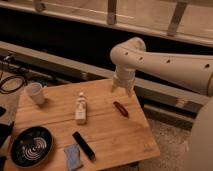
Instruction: Pick up the ceramic bowl
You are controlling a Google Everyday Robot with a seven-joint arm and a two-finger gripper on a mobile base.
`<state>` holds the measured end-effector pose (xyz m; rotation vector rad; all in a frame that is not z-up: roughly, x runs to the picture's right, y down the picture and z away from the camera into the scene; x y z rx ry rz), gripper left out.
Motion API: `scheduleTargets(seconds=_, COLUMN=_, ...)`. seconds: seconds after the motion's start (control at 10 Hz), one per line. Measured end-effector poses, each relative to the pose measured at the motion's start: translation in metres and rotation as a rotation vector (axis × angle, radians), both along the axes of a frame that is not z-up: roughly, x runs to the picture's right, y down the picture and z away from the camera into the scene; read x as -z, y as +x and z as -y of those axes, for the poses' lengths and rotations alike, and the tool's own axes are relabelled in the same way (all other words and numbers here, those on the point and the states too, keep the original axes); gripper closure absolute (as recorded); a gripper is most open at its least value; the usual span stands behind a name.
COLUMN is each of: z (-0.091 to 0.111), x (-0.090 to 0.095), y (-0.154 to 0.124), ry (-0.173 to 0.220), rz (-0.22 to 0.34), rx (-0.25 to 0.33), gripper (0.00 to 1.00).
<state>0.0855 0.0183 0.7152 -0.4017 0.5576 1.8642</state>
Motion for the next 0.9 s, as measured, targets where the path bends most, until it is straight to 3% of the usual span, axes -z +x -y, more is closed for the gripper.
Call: scheduleTargets(seconds=0.9, z=0.0004, x=-0.0005, y=-0.0021, ry=0.002, rz=0.002, rx=0.006, gripper=0.35)
